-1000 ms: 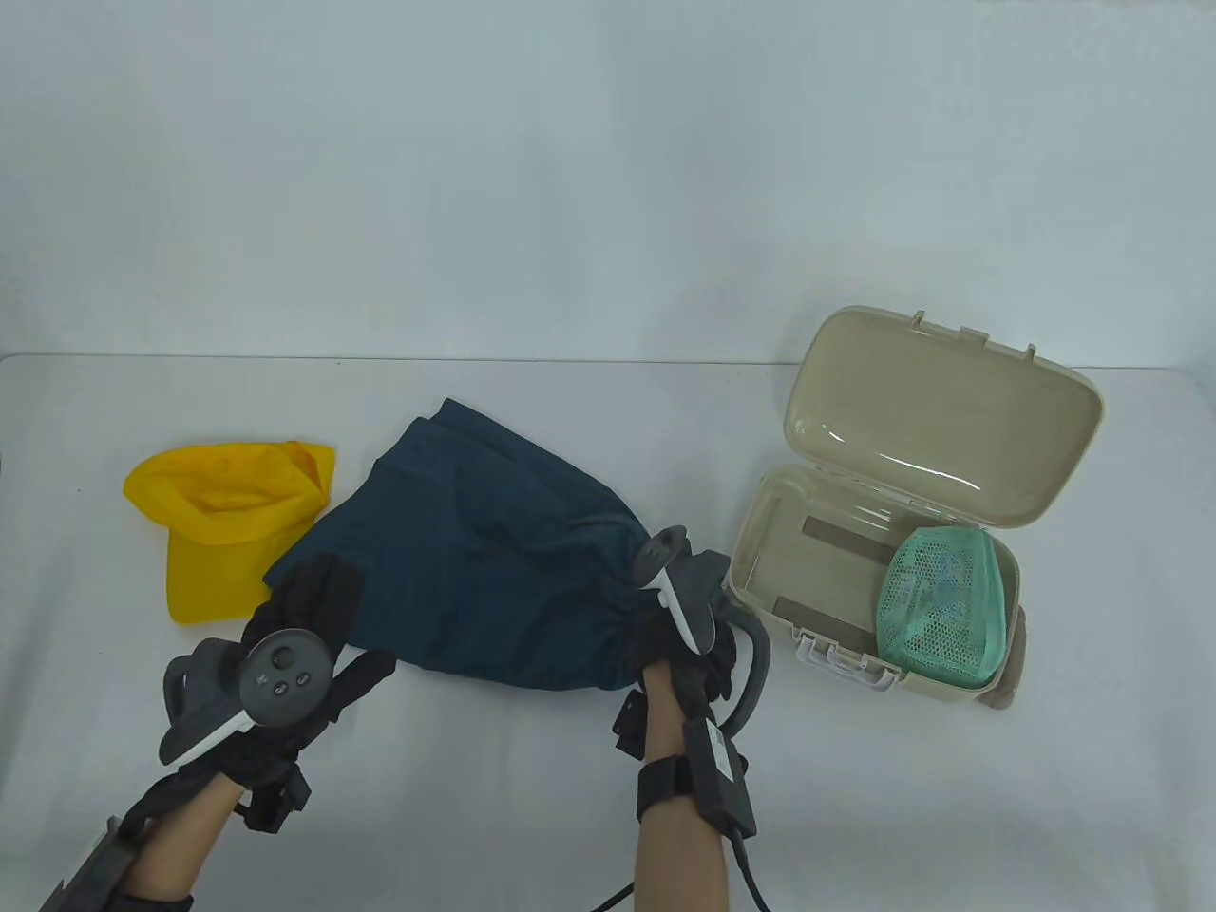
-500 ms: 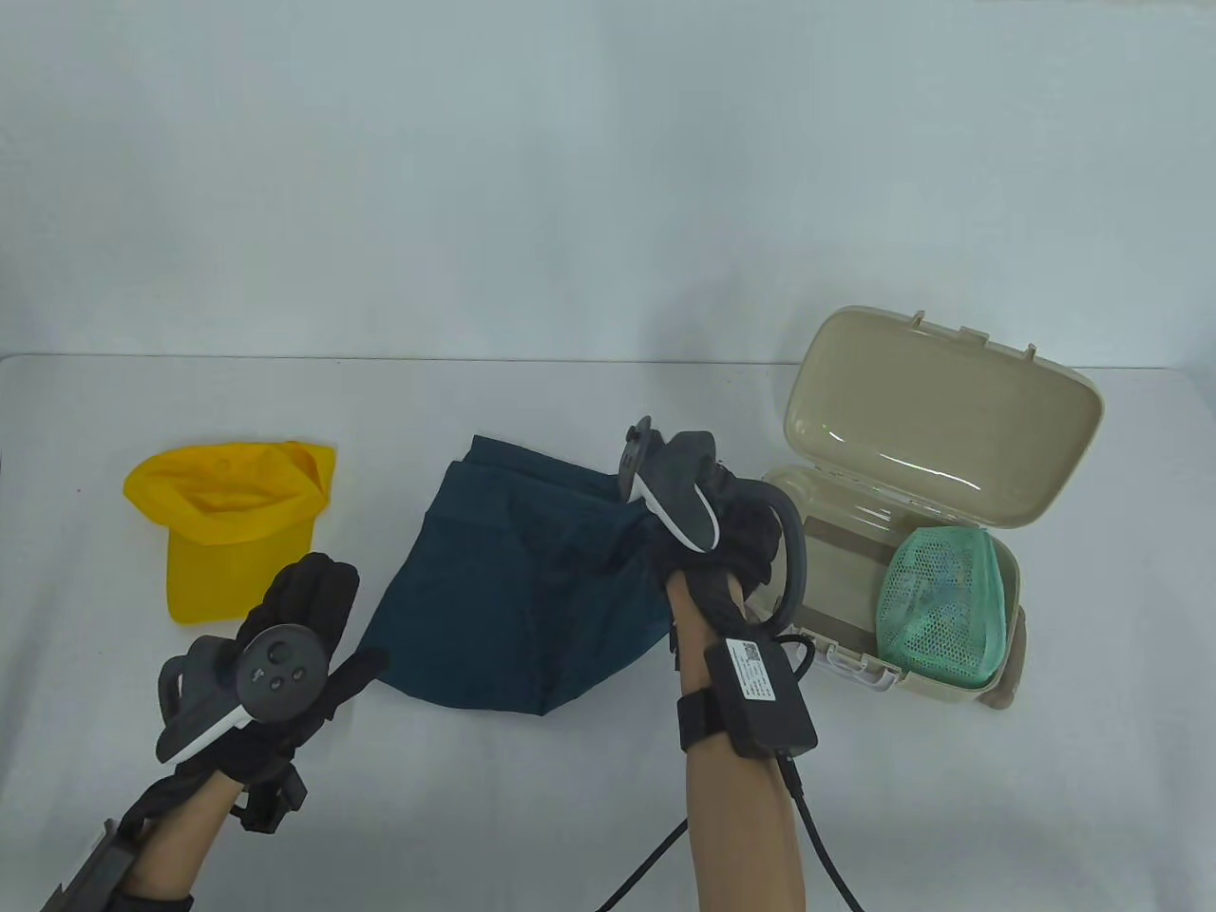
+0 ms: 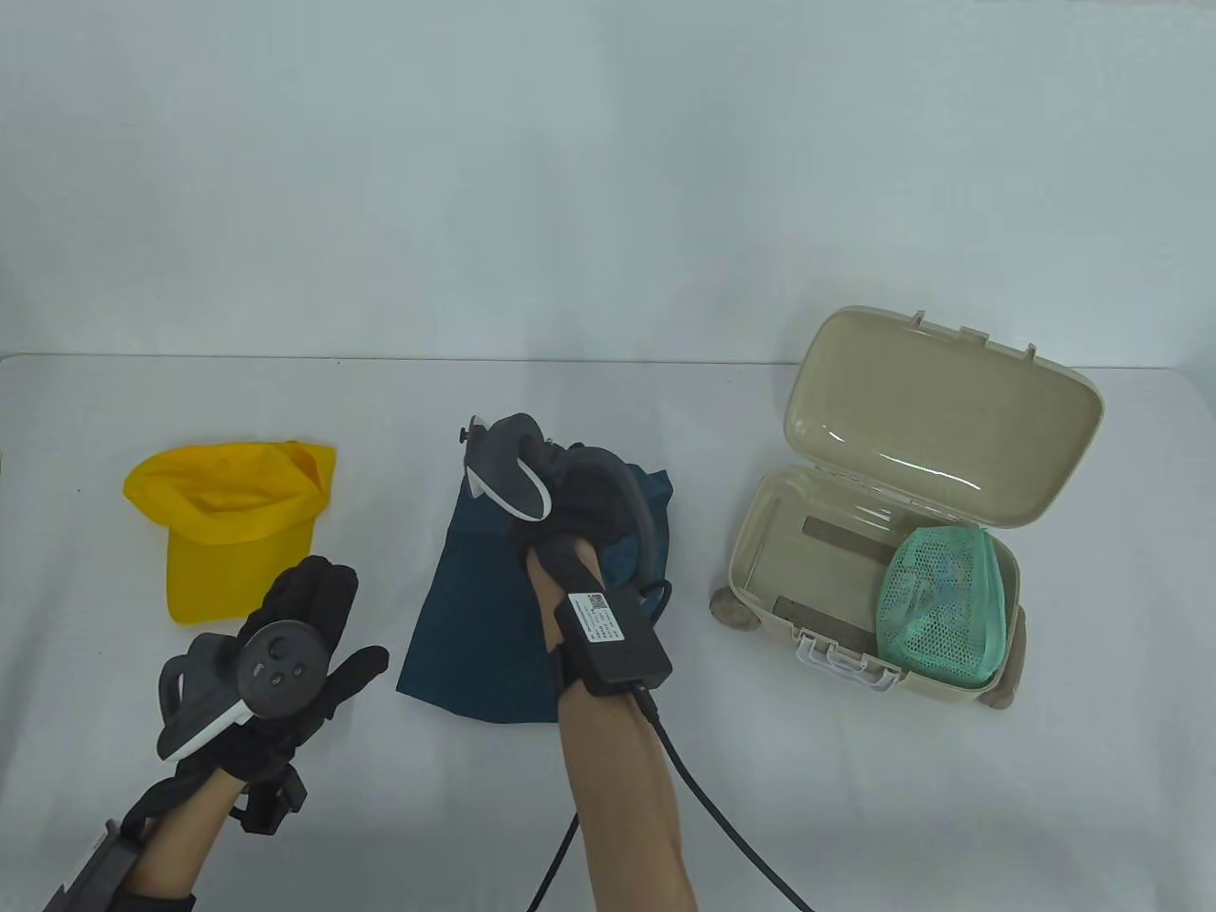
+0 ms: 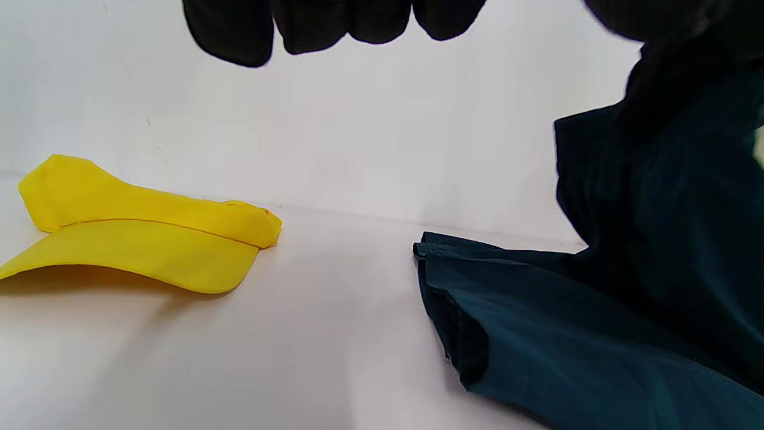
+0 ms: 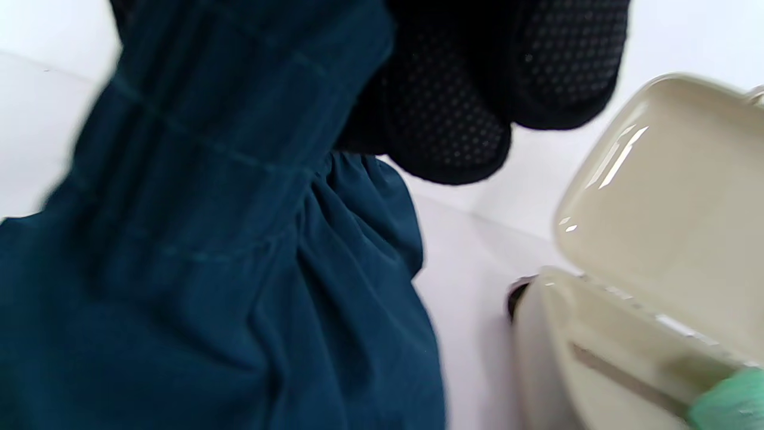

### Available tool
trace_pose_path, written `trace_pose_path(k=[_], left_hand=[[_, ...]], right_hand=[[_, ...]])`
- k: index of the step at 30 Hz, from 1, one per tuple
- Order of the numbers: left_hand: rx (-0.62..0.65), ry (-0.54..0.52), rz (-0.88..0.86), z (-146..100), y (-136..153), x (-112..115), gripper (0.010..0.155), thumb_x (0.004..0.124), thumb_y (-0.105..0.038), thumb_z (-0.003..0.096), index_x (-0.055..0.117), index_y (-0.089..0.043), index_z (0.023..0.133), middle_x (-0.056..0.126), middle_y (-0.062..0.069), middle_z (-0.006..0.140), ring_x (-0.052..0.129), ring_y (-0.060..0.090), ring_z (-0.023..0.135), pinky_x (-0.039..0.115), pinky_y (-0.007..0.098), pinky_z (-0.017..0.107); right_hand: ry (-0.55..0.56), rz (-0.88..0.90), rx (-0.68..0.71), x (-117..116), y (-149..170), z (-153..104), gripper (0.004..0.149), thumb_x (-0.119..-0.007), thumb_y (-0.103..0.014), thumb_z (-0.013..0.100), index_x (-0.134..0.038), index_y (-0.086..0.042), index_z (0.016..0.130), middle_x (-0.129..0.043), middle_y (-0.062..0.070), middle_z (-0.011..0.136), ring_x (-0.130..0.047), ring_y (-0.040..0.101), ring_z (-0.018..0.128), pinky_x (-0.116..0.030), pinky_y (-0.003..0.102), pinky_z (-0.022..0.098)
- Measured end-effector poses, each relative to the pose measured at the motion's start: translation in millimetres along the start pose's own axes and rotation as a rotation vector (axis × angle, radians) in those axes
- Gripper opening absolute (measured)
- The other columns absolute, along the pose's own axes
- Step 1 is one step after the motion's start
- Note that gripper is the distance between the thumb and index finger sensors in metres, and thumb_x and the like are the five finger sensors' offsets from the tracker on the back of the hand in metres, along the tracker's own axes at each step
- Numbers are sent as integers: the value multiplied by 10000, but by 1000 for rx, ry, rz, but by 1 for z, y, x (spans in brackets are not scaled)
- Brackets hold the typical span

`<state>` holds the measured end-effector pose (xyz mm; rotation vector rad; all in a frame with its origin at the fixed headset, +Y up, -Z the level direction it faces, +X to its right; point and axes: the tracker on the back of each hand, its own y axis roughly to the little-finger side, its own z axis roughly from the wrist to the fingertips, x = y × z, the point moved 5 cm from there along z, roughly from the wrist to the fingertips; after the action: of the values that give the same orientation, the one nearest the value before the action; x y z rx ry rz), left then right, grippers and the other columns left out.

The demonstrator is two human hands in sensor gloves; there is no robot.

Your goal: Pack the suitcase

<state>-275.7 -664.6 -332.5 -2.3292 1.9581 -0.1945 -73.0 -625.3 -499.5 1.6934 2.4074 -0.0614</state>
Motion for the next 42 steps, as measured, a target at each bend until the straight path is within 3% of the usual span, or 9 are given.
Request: trace_pose_path(k=[7, 10, 13, 18, 22, 26, 32, 37, 42], left_hand=[[-11, 27, 0, 2, 1, 4, 862, 599, -620, 486, 304, -181, 1165, 311, 176, 1228, 410, 434, 1139, 521, 586, 784], [-20, 36, 1, 3, 3, 6, 862, 598, -622, 485, 300, -185, 1166, 309, 177, 1229, 409, 435, 1140, 520, 587, 784], [-42, 47, -7, 5, 8, 8, 865, 595, -624, 485, 298, -182, 1167, 305, 175, 1229, 405, 433, 1141, 520, 586, 785], [-69, 90, -57, 17, 11, 9, 865, 592, -627, 488, 286, -187, 1166, 304, 175, 1230, 405, 435, 1141, 520, 585, 785], [-80, 124, -78, 40, -1, -1, 869, 590, -630, 489, 281, -184, 1168, 326, 170, 1232, 426, 434, 1140, 531, 580, 784], [-108, 163, -154, 79, -22, 2, 875, 596, -630, 487, 273, -183, 1166, 381, 159, 1230, 477, 429, 1133, 551, 573, 780], [-231, 269, -182, 129, -32, 47, 922, 615, -640, 478, 220, -161, 1160, 415, 152, 1222, 514, 423, 1124, 561, 559, 781], [-362, 339, -237, 143, -19, 87, 959, 629, -642, 477, 190, -123, 1153, 369, 172, 1219, 464, 440, 1121, 526, 551, 788], [-461, 444, -204, 146, -11, 114, 971, 617, -676, 469, 288, -77, 1159, 352, 228, 1211, 390, 505, 1107, 475, 589, 782]], right_hand=[[-23, 89, 58, -20, -27, -7, 580, -735, -555, 475, -842, -111, 832, -986, 11, 588, -1019, 136, 444, -882, 352, 383], [-57, 261, 121, -16, -28, -10, 635, -648, -591, 493, -799, -123, 895, -976, 29, 701, -1024, 186, 524, -871, 369, 412], [-34, 282, 127, -7, -20, -6, 685, -634, -606, 491, -744, -114, 953, -942, 59, 798, -1012, 228, 605, -860, 386, 437], [25, 295, 86, 12, 27, -5, 741, -631, -616, 489, -675, -95, 1013, -880, 107, 907, -984, 283, 701, -858, 395, 448], [10, 348, 41, 5, 69, -1, 777, -619, -633, 485, -640, -84, 1035, -849, 133, 943, -978, 302, 721, -870, 393, 448], [-83, 431, 7, -31, 98, 7, 833, -601, -649, 483, -584, -48, 1060, -806, 176, 979, -976, 332, 735, -882, 396, 453], [-239, 563, 13, -99, 105, 11, 886, -593, -654, 483, -508, -3, 1079, -773, 204, 998, -970, 347, 745, -891, 390, 462], [-318, 569, 8, -140, 97, 15, 912, -593, -654, 482, -469, 20, 1082, -774, 203, 995, -978, 340, 739, -902, 378, 456], [-363, 562, -1, -163, 86, 19, 918, -597, -658, 478, -500, 37, 1070, -821, 192, 954, -996, 322, 705, -904, 371, 431]])
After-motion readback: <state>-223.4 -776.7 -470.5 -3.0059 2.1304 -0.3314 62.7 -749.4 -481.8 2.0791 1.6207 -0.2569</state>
